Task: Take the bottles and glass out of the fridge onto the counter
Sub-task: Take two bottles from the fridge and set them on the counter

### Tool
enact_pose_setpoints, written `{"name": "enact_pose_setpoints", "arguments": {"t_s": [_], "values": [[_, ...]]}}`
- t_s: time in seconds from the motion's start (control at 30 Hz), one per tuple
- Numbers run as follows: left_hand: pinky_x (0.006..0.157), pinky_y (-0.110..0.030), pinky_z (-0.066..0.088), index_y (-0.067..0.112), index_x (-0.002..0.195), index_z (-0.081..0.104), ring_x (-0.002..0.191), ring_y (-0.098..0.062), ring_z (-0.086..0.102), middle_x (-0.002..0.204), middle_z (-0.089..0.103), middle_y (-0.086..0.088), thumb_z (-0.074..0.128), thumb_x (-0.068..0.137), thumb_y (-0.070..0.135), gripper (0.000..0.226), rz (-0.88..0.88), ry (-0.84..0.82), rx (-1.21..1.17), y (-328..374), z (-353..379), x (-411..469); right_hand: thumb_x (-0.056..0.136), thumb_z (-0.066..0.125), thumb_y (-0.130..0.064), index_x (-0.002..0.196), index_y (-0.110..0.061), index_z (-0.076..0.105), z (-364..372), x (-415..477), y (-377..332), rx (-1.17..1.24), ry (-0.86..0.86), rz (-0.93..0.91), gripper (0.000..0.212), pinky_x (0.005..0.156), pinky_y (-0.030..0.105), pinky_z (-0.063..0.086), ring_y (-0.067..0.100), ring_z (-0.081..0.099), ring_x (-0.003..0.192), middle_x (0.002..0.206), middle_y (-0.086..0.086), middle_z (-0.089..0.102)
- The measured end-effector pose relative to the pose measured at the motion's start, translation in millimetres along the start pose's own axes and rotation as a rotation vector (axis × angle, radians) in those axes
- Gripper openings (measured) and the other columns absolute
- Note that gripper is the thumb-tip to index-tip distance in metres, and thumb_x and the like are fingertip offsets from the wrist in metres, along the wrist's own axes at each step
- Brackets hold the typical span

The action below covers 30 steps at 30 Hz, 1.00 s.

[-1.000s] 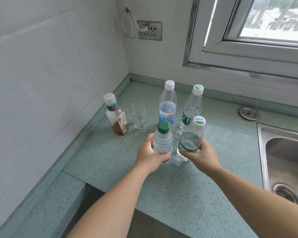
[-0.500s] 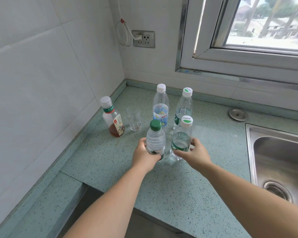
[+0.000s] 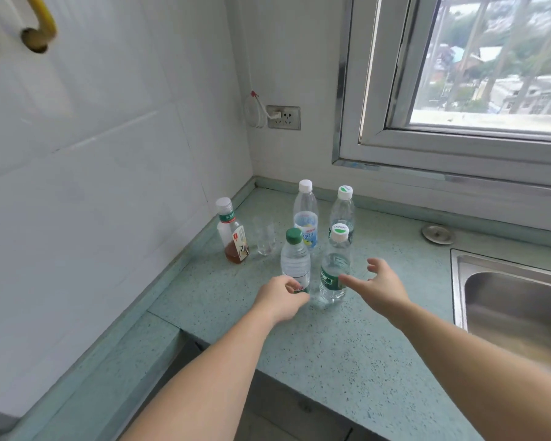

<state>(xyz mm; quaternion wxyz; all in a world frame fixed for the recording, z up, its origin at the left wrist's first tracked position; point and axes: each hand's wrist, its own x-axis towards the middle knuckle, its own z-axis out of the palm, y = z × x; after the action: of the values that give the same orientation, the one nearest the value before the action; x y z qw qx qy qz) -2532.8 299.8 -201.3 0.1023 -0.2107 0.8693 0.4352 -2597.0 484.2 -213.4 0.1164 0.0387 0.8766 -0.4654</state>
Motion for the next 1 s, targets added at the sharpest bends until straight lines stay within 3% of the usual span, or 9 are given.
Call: {"name": "enact_pose_setpoints", "arguments": {"t_s": [0.17,0.33,0.43,0.63,0.77,1.0], "values": [[0.078,-0.027,0.05,0.024,0.114,0.06,0.095,-0.015,0.059,0.102,0.059,0.005,0.064,0.081,0.032,0.034,0.152,-0.006,-0.033,24,-11,-20,0.078,0.071,-0.049,0.141,-0.014,0.039,-27,-37,-13,0.016,0.091,-0.029,0.078,0.097,0.037,0.046,0.023,0.051,0.122,0.141,0.005,0.047],[0.08,-0.03,0.05,0.026,0.119,0.056,0.095,-0.017,0.059,0.102,0.058,0.004,0.062,0.084,0.034,0.036,0.323,-0.054,-0.021,41,-17,-45,0.086,0.061,-0.051,0.139,-0.014,0.042,-55,-89,-14,0.045,0.263,-0.017,0.067,0.086,0.03,0.04,0.023,0.052,0.119,0.137,0.005,0.051],[0.079,-0.031,0.05,0.026,0.121,0.055,0.094,-0.016,0.058,0.102,0.058,0.004,0.061,0.084,0.035,0.039,0.399,-0.113,0.009,43,-15,-62,0.087,0.057,-0.053,0.135,-0.015,0.046,-67,-129,-3,0.051,0.359,0.025,0.063,0.091,0.033,0.042,0.023,0.055,0.116,0.132,0.004,0.056],[0.074,-0.029,0.049,0.025,0.126,0.053,0.095,-0.017,0.058,0.108,0.058,0.0,0.06,0.087,0.036,0.042,0.563,-0.245,-0.019,74,18,-115,0.09,0.057,-0.043,0.13,-0.015,0.049,-108,-218,21,0.064,0.559,0.097,0.05,0.097,0.04,0.045,0.023,0.056,0.111,0.125,0.003,0.059],[0.082,-0.031,0.049,0.025,0.123,0.058,0.095,-0.02,0.059,0.106,0.062,-0.001,0.06,0.085,0.03,0.039,0.626,-0.288,-0.028,99,48,-159,0.09,0.057,-0.038,0.126,-0.018,0.05,-145,-274,36,0.102,0.671,0.13,0.042,0.094,0.038,0.045,0.021,0.056,0.106,0.121,0.001,0.058],[0.071,-0.023,0.043,0.027,0.123,0.059,0.087,-0.015,0.058,0.099,0.062,0.002,0.062,0.085,0.031,0.039,0.774,-0.369,-0.054,158,104,-250,0.089,0.058,-0.033,0.117,-0.019,0.053,-215,-379,66,0.12,0.869,0.164,0.032,0.088,0.034,0.043,0.02,0.056,0.102,0.115,0.0,0.059]]}}
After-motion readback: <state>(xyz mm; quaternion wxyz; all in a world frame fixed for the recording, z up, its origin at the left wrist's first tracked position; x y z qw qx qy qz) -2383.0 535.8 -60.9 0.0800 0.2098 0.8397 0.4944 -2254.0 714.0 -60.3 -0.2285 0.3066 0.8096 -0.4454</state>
